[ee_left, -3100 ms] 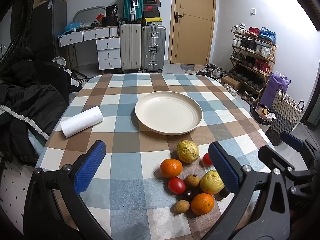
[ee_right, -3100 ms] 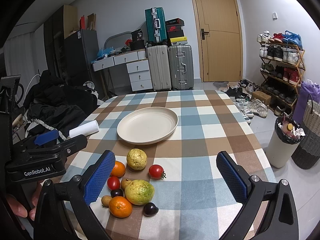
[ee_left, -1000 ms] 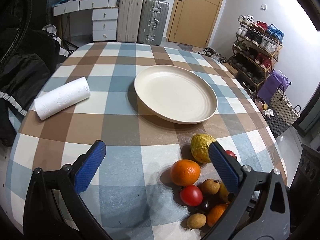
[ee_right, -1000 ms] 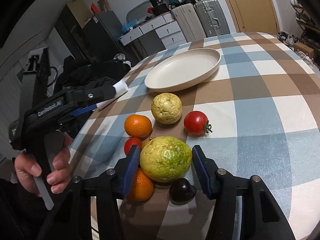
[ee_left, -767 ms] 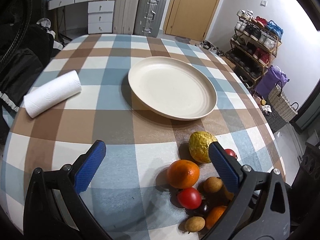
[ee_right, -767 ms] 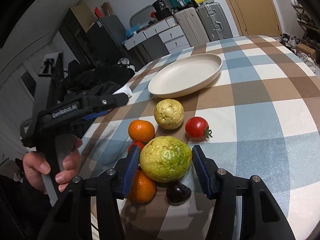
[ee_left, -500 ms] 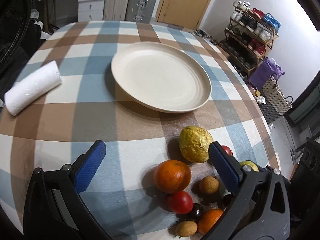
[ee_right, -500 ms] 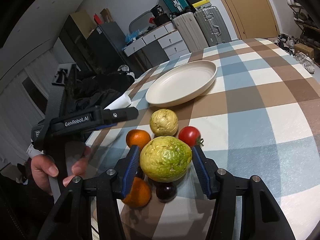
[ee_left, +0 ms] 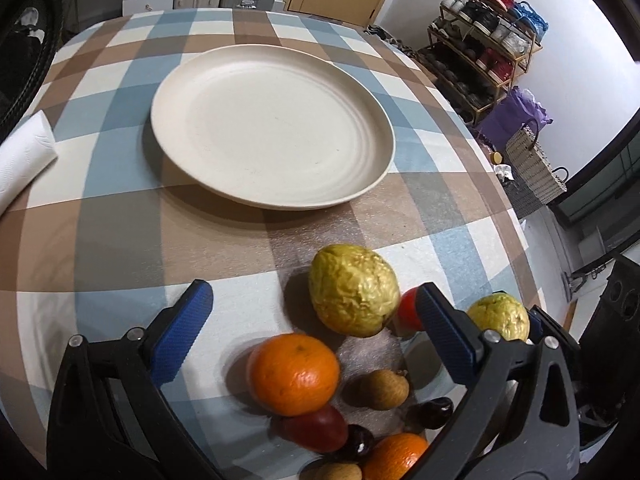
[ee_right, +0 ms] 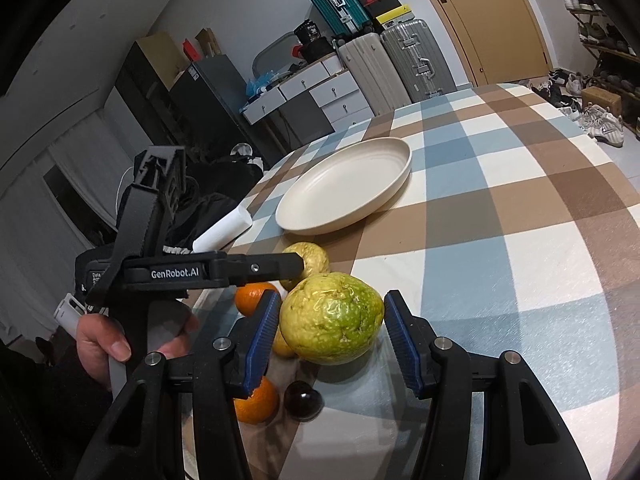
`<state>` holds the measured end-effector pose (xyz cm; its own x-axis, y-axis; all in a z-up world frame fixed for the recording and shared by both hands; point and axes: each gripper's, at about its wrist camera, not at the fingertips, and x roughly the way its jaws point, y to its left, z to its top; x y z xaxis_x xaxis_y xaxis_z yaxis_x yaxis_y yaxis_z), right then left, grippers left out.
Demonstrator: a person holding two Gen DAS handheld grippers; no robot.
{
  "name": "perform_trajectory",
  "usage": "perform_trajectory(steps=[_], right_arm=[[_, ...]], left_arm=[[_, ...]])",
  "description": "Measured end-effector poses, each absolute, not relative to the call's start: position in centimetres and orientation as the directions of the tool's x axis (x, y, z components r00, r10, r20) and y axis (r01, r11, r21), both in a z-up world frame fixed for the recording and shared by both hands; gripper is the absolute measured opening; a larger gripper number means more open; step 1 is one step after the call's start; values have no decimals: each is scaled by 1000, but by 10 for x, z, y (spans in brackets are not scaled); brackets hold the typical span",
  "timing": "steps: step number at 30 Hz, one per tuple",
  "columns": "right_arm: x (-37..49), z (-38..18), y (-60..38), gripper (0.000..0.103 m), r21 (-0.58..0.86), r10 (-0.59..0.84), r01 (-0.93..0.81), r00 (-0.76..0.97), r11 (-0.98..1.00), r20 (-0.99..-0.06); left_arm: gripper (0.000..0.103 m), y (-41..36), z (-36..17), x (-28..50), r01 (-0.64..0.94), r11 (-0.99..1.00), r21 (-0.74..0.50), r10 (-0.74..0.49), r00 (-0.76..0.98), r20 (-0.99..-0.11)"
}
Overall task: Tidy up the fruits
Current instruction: 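Grasp the gold-yellow fruit with the left tool while the right tool grasps the green-yellow guava, then carry both fruits onto the cream plate and open both tools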
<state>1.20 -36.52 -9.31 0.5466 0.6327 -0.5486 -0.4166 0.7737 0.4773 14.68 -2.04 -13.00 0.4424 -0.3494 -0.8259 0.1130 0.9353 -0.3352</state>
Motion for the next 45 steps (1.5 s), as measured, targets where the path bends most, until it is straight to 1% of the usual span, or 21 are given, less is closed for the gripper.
perform_trajectory(steps=[3, 5, 6, 8, 9, 10, 11, 13, 21, 25, 28, 33, 39, 42, 45], right_arm=[[13, -92, -367, 55, 475, 630, -416, 550, 776, -548], [13, -93, -369, 55, 479, 632, -415, 548, 774, -547], [14, -93, -369, 55, 479, 632, -414, 548, 774, -548], [13, -93, -369, 55, 481, 633, -414, 547, 773, -548], [13, -93, -369, 55, 481, 633, -414, 546, 773, -548], [13, -93, -369, 55, 480, 633, -415, 546, 773, -548], [13, -93, -369, 55, 479, 633, -416, 546, 773, -548], [13, -93, -369, 55, 477, 634, -419, 546, 773, -547], [16, -93, -367, 55, 469, 627, -417, 548, 778, -554], [21, -89, -366, 55, 465, 627, -421, 546, 779, -555], [30, -81, -365, 55, 463, 630, -428, 549, 776, -550], [54, -59, -360, 55, 439, 626, -447, 562, 780, -540], [95, -29, -353, 55, 419, 632, -473, 568, 775, -527], [123, -18, -346, 55, 409, 634, -485, 569, 773, -524], [154, -12, -339, 55, 420, 630, -470, 567, 777, -531]], left_arm=[[88, -20, -132, 149, 117, 930, -349, -364, 430, -826], [80, -21, -133, 151, 122, 927, -355, -373, 420, -827], [80, -21, -134, 151, 124, 924, -361, -379, 417, -826], [70, -21, -134, 152, 129, 915, -383, -400, 412, -818], [69, -20, -134, 153, 129, 909, -396, -413, 407, -815], [64, -20, -134, 153, 129, 906, -404, -420, 406, -811], [54, -20, -134, 154, 133, 899, -418, -434, 400, -807], [46, -22, -134, 155, 142, 893, -427, -447, 389, -806], [45, -19, -133, 155, 137, 893, -428, -446, 392, -805], [45, -16, -128, 156, 140, 878, -458, -476, 354, -805], [45, -10, -116, 161, 144, 853, -502, -520, 329, -788], [45, 3, -81, 172, 161, 847, -507, -527, 384, -758], [45, 26, -47, 212, 153, 874, -462, -475, 472, -743], [45, 34, -34, 240, 155, 909, -387, -407, 530, -744], [45, 44, -35, 276, 144, 896, -419, -430, 514, -742]])
